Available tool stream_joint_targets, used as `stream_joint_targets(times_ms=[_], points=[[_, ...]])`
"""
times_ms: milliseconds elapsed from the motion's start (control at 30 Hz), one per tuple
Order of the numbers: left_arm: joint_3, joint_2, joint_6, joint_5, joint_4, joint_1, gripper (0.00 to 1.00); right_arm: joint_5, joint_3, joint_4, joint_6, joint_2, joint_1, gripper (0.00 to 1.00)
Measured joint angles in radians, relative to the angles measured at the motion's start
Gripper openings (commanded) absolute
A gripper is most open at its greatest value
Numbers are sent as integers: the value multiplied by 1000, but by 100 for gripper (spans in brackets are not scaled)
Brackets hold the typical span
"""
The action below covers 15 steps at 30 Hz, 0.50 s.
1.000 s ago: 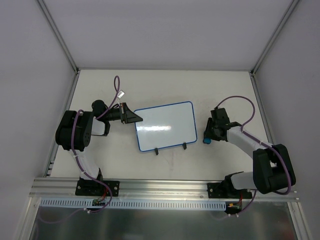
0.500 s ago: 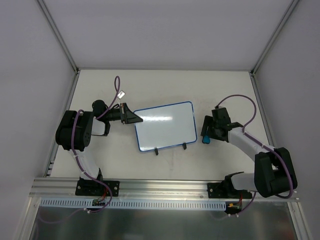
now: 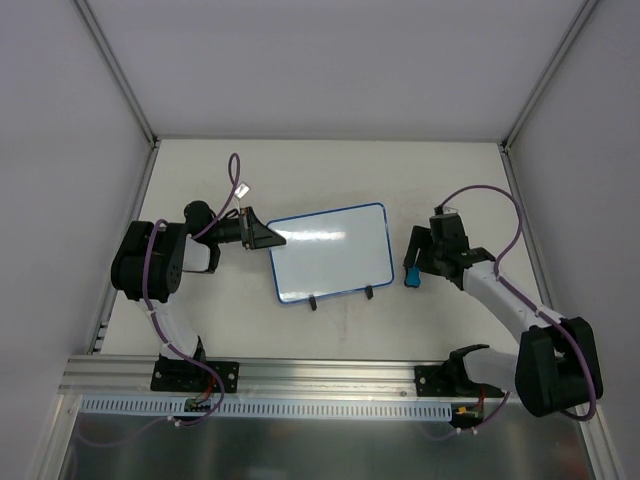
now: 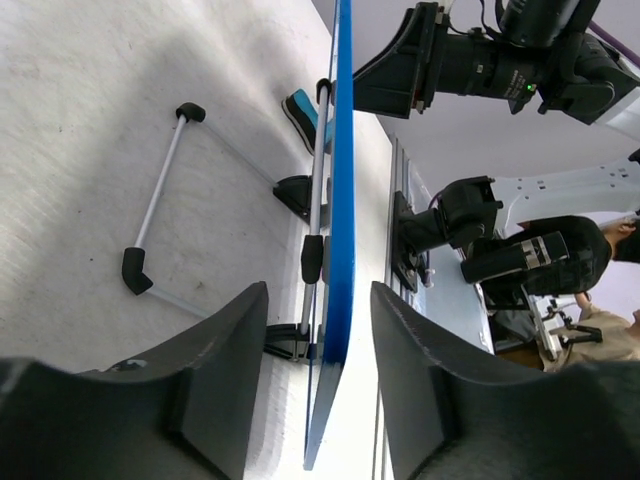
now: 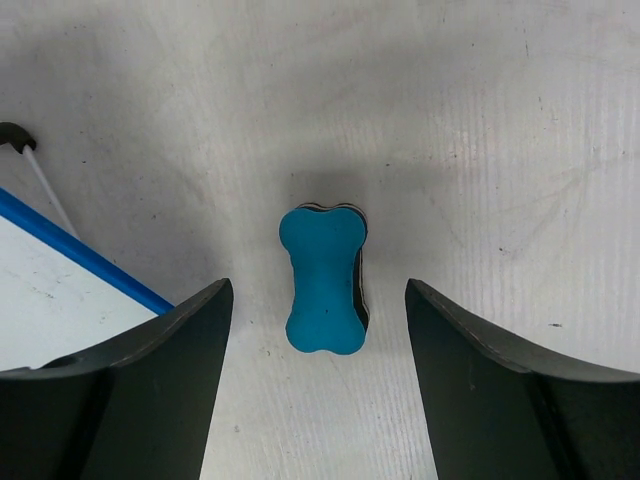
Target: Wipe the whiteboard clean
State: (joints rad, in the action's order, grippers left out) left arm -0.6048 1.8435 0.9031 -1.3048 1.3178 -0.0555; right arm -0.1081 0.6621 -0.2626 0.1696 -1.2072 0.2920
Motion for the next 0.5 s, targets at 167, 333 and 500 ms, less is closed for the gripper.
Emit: stream_joint_targets(times_ms=[167, 333, 500], points=[[15, 0, -5, 9, -9, 23, 76, 0, 2, -14, -6, 23, 0, 74], [43, -27, -14, 29, -21, 38, 99, 1, 2, -25, -10, 50, 0, 74], [82, -76, -29, 41, -20, 73, 99, 2, 2, -33, -14, 82, 0, 74]])
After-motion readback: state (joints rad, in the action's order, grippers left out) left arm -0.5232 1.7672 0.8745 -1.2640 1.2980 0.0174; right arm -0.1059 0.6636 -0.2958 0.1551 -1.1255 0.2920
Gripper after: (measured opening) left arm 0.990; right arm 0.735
